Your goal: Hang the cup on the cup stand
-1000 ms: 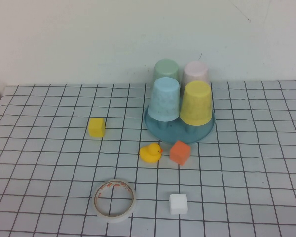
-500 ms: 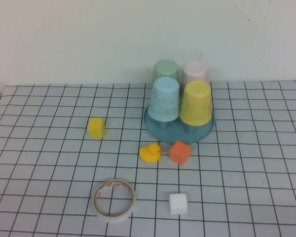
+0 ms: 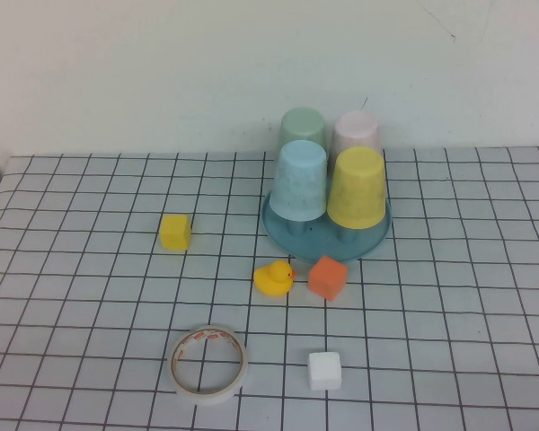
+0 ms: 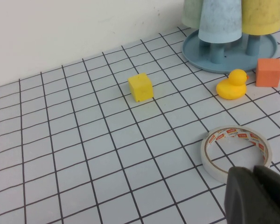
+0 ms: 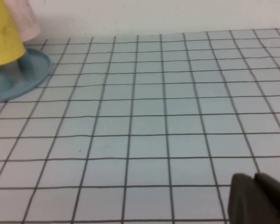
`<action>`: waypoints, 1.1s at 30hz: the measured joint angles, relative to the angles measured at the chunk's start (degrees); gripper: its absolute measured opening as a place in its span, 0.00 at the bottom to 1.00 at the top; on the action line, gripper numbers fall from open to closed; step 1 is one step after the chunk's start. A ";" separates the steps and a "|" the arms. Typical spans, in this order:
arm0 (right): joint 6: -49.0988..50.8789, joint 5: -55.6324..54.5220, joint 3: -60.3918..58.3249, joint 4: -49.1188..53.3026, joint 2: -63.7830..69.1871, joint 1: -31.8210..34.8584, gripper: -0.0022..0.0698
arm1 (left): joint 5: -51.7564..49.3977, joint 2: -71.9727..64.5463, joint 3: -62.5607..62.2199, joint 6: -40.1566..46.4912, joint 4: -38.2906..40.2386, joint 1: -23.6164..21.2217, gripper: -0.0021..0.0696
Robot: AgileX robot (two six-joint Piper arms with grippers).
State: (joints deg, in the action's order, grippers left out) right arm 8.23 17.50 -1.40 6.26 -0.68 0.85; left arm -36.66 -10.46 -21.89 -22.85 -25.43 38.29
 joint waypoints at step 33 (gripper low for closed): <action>3.08 1.54 0.19 -0.75 0.00 -1.42 0.05 | 0.00 0.00 0.00 0.11 0.12 0.00 0.03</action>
State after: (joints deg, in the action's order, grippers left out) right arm 11.31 19.04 -1.21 5.51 -0.68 -0.57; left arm -36.66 -10.46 -21.89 -22.74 -25.31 38.29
